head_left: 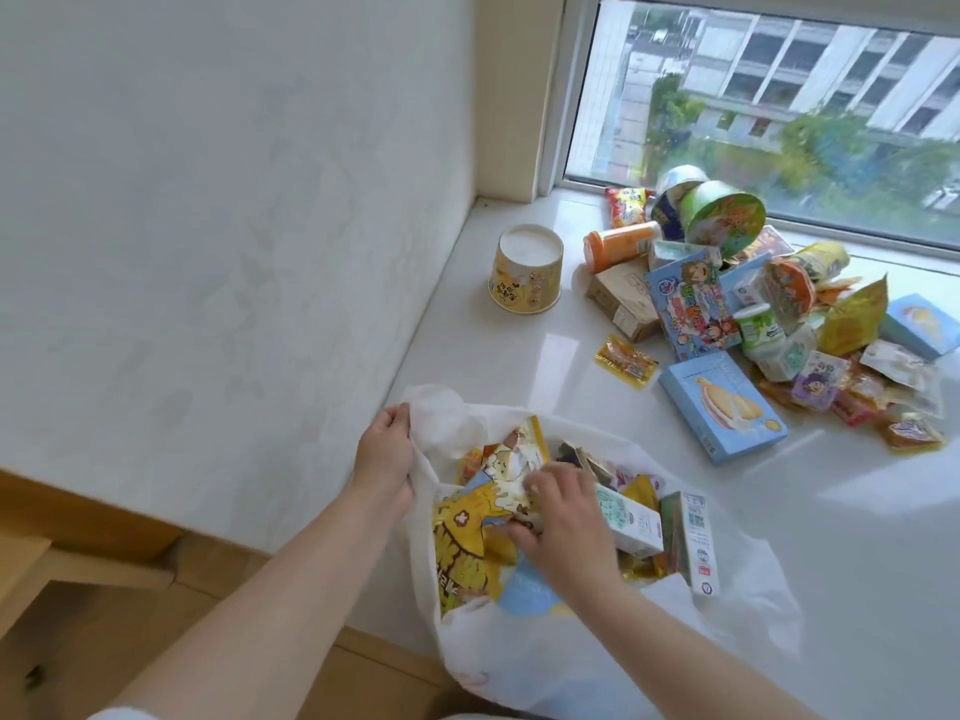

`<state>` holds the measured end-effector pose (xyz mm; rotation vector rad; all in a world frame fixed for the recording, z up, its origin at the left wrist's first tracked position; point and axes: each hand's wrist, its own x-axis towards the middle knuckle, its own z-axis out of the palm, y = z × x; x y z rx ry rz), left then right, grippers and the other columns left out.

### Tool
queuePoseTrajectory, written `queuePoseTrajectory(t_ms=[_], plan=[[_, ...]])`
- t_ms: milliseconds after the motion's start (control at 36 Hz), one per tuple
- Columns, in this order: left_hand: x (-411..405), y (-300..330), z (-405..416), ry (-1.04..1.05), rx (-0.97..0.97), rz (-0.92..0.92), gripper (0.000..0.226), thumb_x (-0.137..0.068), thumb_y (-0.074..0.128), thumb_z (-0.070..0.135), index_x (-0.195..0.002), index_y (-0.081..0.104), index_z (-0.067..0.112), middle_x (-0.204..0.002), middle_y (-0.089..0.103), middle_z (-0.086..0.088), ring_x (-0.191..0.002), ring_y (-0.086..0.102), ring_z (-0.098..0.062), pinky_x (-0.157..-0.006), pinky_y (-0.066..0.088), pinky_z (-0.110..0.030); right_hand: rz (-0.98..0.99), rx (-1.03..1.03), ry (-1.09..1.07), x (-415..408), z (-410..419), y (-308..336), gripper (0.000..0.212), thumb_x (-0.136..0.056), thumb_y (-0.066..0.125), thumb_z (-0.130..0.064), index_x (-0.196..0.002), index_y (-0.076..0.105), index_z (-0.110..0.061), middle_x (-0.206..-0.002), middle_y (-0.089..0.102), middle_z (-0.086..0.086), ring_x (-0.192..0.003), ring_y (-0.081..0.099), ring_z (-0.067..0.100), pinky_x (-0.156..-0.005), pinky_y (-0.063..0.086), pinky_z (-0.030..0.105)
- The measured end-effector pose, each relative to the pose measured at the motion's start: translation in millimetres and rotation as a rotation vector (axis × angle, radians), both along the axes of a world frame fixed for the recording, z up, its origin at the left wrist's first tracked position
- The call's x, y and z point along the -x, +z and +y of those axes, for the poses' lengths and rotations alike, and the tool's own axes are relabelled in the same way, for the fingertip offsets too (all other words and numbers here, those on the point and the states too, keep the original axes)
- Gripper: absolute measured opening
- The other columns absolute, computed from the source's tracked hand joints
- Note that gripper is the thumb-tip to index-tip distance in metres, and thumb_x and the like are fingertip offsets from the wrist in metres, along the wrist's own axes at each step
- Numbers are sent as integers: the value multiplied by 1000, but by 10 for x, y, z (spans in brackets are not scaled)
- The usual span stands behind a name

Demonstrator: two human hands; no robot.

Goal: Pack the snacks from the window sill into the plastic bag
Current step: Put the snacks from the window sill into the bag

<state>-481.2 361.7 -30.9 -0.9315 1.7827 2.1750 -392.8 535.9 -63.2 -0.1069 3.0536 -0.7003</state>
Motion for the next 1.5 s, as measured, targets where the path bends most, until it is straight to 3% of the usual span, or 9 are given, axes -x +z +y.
queuePoseTrajectory(t_ms=[167, 306, 389, 444, 667, 833, 1000, 1250, 1500], plan=[[-133, 42, 173, -6, -221, -145, 22, -95, 52, 14, -109, 62, 1, -107, 65, -17, -98, 61, -30, -97, 47, -45, -214, -124, 179, 277, -194, -149, 60, -92, 49, -45, -144, 29, -22, -141, 38, 3, -130, 32, 24, -101, 35, 36], [-163, 184, 383, -162, -432, -152, 29, -97, 45, 15, -90, 67, -2, -79, 72, -14, -67, 70, -22, -57, 57, -28, -200, -250, 53, 350, -83, -130, 62, -92, 47, -47, -143, 26, -21, -142, 37, 2, -131, 30, 24, -100, 35, 39], [-123, 215, 388, -166, -523, -118, 35, -98, 42, 19, -95, 68, -5, -92, 71, -17, -82, 71, -26, -70, 58, -32, -193, -146, -38, 277, -54, -153, 59, -90, 50, -45, -140, 32, -19, -142, 36, 2, -131, 28, 23, -103, 33, 36], [-57, 142, 345, -124, -405, -67, 28, -99, 43, 18, -115, 58, 2, -110, 65, -16, -101, 63, -32, -92, 50, -46, -165, 27, -103, 191, 46, -128, 59, -87, 53, -49, -137, 40, -20, -141, 39, -2, -131, 30, 20, -106, 30, 33], [-114, -289, 586, -554, 664, 181, 24, -99, 36, 30, -80, 49, 22, -71, 51, 1, -63, 47, -18, -56, 35, -29, -157, 78, -698, -388, 916, -240, 42, -83, 60, -37, -121, 55, -20, -126, 51, 3, -119, 43, 22, -99, 34, 36], [-270, -453, 749, -680, 705, 98, 51, -88, 38, 65, -105, 50, 18, -95, 56, 1, -89, 54, -22, -75, 44, -35, -401, 116, -1300, -795, 1352, -422, 91, -78, 68, -40, -146, 16, -11, -149, 21, 19, -134, 27, 37, -109, 24, 46], [-386, -528, 889, -840, 902, 67, 62, -67, 74, 57, -114, 46, 27, -96, 55, 6, -84, 59, -19, -68, 54, -32, -511, 574, -1416, -826, 1673, -505, 31, -93, 48, -20, -114, 57, 1, -117, 59, 22, -106, 55, 36, -77, 39, 31], [-557, -485, 1614, -749, 793, 18, 21, -87, 59, 25, -106, 57, 16, -99, 61, -8, -82, 62, -26, -72, 56, -40, -153, 542, -1406, -840, 2437, -128, 26, -96, 38, -11, -112, 53, 2, -117, 57, 26, -109, 52, 39, -85, 38, 35], [-802, -523, 2497, -654, 679, -6, 34, -98, 44, 31, -124, 57, 14, -128, 57, -9, -105, 53, -26, -87, 41, -32, 100, 528, -1452, -871, 3432, 133, 19, -93, 32, -7, -98, 49, -3, -102, 58, 21, -88, 52, 34, -74, 38, 35]])
